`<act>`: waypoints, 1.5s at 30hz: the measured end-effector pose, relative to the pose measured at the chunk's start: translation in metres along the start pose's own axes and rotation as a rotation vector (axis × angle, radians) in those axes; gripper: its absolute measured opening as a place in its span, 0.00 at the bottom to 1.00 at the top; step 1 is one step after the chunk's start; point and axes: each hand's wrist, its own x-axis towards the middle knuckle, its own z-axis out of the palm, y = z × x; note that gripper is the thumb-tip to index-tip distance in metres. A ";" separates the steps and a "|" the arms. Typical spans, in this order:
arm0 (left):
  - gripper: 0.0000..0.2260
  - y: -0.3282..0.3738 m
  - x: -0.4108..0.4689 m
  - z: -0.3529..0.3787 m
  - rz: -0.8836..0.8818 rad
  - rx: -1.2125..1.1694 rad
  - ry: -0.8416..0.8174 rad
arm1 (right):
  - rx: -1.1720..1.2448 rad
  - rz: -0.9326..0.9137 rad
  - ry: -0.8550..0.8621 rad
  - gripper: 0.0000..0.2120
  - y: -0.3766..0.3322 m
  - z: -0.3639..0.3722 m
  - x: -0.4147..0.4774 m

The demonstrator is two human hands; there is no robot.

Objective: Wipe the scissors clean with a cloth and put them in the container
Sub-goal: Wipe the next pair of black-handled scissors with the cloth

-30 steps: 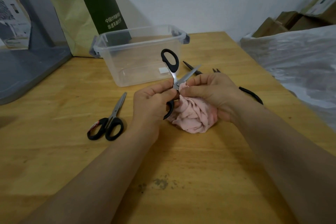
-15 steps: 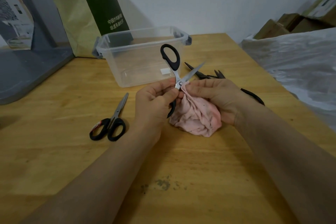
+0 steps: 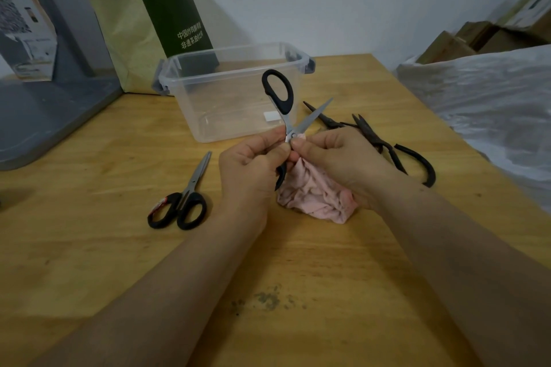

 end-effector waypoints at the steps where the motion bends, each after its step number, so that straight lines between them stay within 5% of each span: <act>1: 0.10 0.000 0.000 0.000 -0.014 -0.005 0.009 | -0.002 -0.010 0.011 0.11 0.000 0.000 0.001; 10: 0.09 0.009 0.008 -0.010 -0.067 -0.098 0.070 | -0.097 0.028 -0.021 0.06 0.003 -0.009 -0.002; 15: 0.10 0.005 0.000 -0.001 -0.092 0.001 -0.009 | 0.085 0.000 -0.005 0.07 0.003 -0.007 0.000; 22: 0.08 0.011 0.009 -0.011 -0.093 -0.109 0.050 | -0.075 0.032 -0.062 0.07 0.004 -0.008 -0.001; 27: 0.09 0.006 0.002 -0.002 -0.133 -0.051 0.026 | 0.106 -0.011 -0.039 0.08 0.004 -0.007 0.000; 34: 0.08 0.012 0.010 -0.011 -0.095 -0.129 0.078 | -0.103 0.060 -0.171 0.08 0.003 -0.013 -0.001; 39: 0.09 0.010 0.002 -0.003 -0.144 -0.104 0.032 | 0.012 -0.018 -0.082 0.08 0.004 -0.009 0.002; 45: 0.08 0.011 0.009 -0.008 -0.146 -0.139 0.074 | -0.191 -0.049 -0.096 0.09 0.000 -0.008 0.001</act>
